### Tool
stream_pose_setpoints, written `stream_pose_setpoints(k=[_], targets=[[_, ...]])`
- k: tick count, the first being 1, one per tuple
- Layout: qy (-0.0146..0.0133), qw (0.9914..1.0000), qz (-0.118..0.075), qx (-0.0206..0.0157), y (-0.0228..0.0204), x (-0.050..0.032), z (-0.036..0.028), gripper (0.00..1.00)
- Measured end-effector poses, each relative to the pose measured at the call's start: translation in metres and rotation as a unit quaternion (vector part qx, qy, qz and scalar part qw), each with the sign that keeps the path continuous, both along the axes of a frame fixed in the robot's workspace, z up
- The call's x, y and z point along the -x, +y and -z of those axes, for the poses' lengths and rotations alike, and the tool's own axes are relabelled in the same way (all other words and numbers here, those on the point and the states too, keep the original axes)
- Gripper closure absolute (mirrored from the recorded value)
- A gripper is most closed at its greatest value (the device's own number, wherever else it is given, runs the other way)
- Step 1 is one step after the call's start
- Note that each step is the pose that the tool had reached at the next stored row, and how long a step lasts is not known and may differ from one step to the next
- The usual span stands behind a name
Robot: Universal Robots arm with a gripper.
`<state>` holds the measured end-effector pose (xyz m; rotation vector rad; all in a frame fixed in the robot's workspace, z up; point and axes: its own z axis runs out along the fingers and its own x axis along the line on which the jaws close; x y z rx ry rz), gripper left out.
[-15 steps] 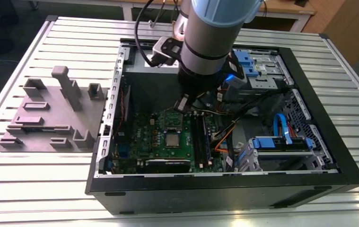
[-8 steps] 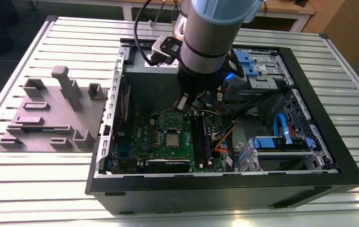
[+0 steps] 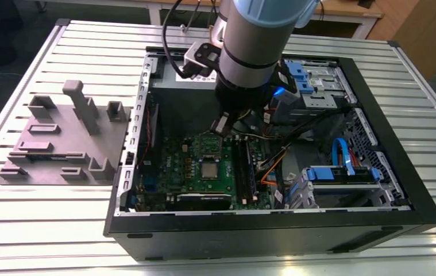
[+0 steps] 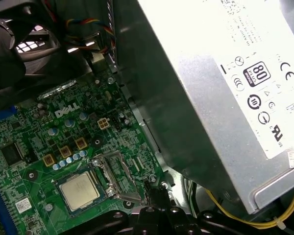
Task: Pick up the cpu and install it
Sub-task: 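Close the cpu cover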
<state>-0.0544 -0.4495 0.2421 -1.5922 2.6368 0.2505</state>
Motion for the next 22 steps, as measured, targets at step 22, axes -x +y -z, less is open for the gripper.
stream_pose_setpoints(k=[22], targets=[[0.0000, 0.99998, -0.004, 0.0049, 0.0000, 0.0014, -0.0052, 0.89]])
